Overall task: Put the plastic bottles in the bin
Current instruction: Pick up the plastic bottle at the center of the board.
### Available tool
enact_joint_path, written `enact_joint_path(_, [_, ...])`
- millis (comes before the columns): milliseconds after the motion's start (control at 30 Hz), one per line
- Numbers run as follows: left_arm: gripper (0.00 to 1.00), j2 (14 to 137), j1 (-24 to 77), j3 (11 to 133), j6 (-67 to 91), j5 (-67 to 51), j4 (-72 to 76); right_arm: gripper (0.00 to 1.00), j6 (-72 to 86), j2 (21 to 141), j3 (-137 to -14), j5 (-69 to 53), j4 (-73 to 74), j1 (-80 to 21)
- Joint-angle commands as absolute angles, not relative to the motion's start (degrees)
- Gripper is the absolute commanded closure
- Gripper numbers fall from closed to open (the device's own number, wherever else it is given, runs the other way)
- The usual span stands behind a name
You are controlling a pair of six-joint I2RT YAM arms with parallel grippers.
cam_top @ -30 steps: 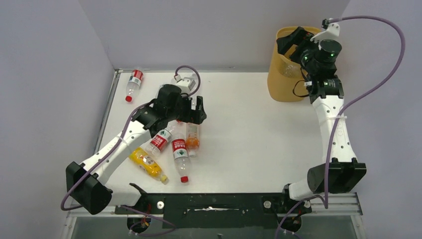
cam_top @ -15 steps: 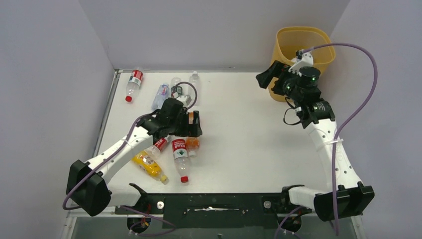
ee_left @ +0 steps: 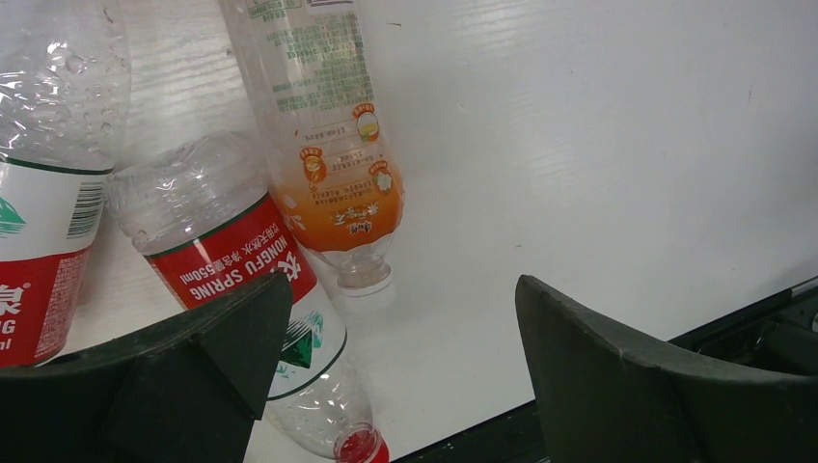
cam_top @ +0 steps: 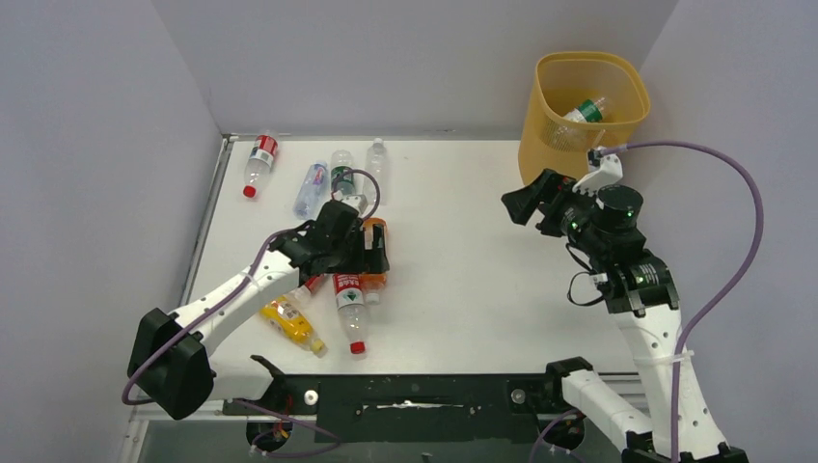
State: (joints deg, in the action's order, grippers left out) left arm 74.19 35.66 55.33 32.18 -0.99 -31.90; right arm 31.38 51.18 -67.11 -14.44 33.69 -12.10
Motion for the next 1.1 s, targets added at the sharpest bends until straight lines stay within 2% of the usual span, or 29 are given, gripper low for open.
enact_joint_path(0, [0.12,74.35,36.58,55.52,34.12,1.68,-29.62,0.03,33.05,46.56,-64.18,-16.5,36.88,-12.16])
enact_joint_path(400, [0.12,76.33,37.69,55.92,34.45,5.6,-31.63,0.02,36.1,38.88,-52.77,-16.99,35.17,-12.21])
enact_joint_path(800, [0.12,82.43,37.97,53.84,33.92,8.32,-26.65,0.02,38.06,40.26,-48.54,-19.03,29.53,-12.23])
enact_joint_path(1067, [0.13,89.59,38.33,57.12,31.48,13.49,-25.34,0.02,38.34,39.73,-47.11,-18.94,29.4,-12.34])
